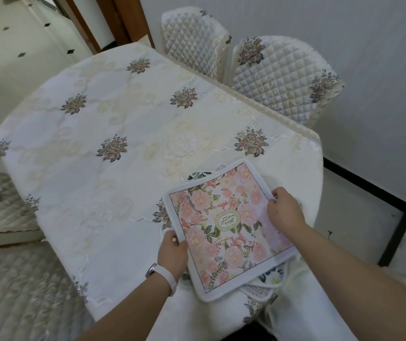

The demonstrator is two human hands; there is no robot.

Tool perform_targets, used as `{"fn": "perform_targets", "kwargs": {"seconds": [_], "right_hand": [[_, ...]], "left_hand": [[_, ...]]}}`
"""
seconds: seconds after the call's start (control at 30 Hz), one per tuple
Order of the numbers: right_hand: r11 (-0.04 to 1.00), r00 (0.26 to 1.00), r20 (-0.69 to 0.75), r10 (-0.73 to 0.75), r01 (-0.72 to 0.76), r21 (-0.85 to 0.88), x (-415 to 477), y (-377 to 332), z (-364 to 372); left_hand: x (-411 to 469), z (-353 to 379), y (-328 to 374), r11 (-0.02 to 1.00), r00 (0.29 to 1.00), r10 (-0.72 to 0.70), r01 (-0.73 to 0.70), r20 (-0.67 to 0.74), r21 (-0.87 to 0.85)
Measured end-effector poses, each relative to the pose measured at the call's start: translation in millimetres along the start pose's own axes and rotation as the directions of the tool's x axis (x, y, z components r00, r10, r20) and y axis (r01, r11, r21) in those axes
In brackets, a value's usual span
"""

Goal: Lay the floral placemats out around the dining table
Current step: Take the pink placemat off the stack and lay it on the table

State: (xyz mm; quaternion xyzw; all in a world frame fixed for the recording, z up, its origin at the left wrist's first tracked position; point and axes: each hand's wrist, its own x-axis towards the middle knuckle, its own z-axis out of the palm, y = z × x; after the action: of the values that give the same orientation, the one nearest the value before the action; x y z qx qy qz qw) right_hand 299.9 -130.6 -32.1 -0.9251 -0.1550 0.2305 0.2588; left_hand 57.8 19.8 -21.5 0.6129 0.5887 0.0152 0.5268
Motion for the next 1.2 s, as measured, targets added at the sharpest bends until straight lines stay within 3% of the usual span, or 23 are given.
{"fn": "perform_targets", "kwargs": {"seconds": [0.27,0.6,0.73,0.9,1.2], "right_hand": [[0.995,0.997,-0.037,-0.064,0.067,0.069,-46.0,-40.9,30.3],[0.990,0.984,-0.108,-0.140,0.140,0.000,-126.4,-133.8,87.6],[0.988,0.977,-0.144,-0.156,0.153,-0.030,-157.7,-179.7,113.7],[0.985,0.971,-0.183,-0.152,0.165,0.060,-186.7,-218.5,136.5],[0.977,0.978,-0.085,-0.190,0.197,0.078,-194.8,-248.8,158.9]], "left_hand": [[5.2,-57.0,-39.6,0.999,1.000,-0.016,0.015,-0.022,-0.038],[-4.4,-177.9,-102.0,0.966,0.999,0.004,0.007,0.043,-0.258],[-1.9,-231.3,-118.3,0.949,0.997,0.061,-0.047,0.037,-0.311],[0.7,-282.2,-133.8,0.944,0.991,0.132,-0.134,-0.027,-0.303],[12.9,-314.1,-155.2,0.929,0.992,0.095,-0.119,-0.086,-0.351]]}}
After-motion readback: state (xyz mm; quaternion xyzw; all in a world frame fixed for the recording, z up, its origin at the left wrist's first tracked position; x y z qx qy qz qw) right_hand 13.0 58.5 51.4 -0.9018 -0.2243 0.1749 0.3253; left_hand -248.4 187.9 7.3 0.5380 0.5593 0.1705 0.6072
